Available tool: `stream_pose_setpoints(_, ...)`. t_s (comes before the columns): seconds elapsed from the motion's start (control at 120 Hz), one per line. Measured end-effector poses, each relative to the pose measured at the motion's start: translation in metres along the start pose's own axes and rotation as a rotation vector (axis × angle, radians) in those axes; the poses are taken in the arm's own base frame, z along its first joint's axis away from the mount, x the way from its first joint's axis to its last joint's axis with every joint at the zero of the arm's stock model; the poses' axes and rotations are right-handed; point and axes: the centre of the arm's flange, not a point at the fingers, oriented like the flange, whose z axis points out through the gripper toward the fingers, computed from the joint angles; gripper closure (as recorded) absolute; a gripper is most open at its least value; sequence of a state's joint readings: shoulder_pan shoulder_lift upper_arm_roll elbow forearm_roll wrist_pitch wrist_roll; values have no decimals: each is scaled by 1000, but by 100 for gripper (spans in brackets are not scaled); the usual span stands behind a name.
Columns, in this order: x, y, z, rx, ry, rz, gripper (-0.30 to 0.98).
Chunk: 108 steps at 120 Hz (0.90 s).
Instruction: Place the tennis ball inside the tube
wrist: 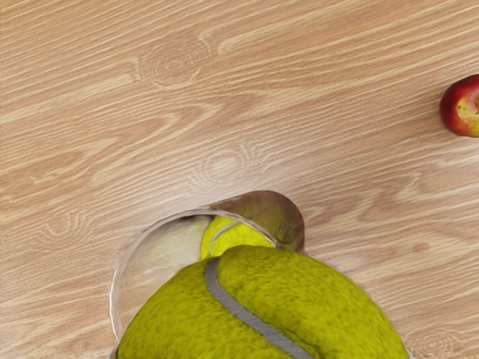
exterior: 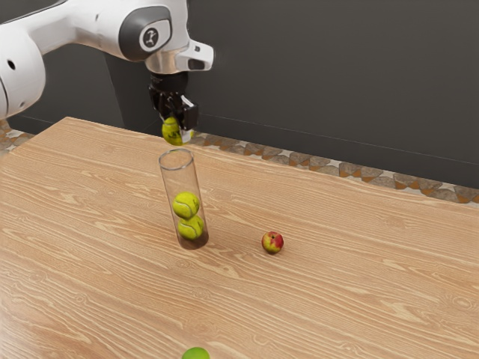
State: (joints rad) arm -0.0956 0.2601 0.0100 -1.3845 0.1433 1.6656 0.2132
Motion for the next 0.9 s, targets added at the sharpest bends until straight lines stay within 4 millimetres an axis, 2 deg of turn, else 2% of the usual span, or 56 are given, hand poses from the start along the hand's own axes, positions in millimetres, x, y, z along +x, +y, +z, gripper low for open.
stream_pose_setpoints(0.117,-6,-14,8,-9,-32,-13,49)
stream_pose_setpoints(0.233,-7,-11,19,-23,-59,-3,48)
stream_pose_setpoints(0.383,-8,-12,23,-33,-74,3,25)
stream_pose_setpoints(0.55,-2,-6,31,-42,-90,23,12)
stream_pose_setpoints(0.617,-5,-4,26,-46,-83,29,8)
stream_pose_setpoints(0.667,-11,9,17,-54,-76,51,7)
stream_pose_setpoints(0.733,-24,47,13,-67,-91,114,5)
stream_pose_setpoints(0.792,-27,74,14,-67,-100,163,4)
stream_pose_setpoints(0.842,-27,84,14,-66,-103,182,3)
stream_pose_setpoints(0.9,-26,85,16,-66,-104,186,2)
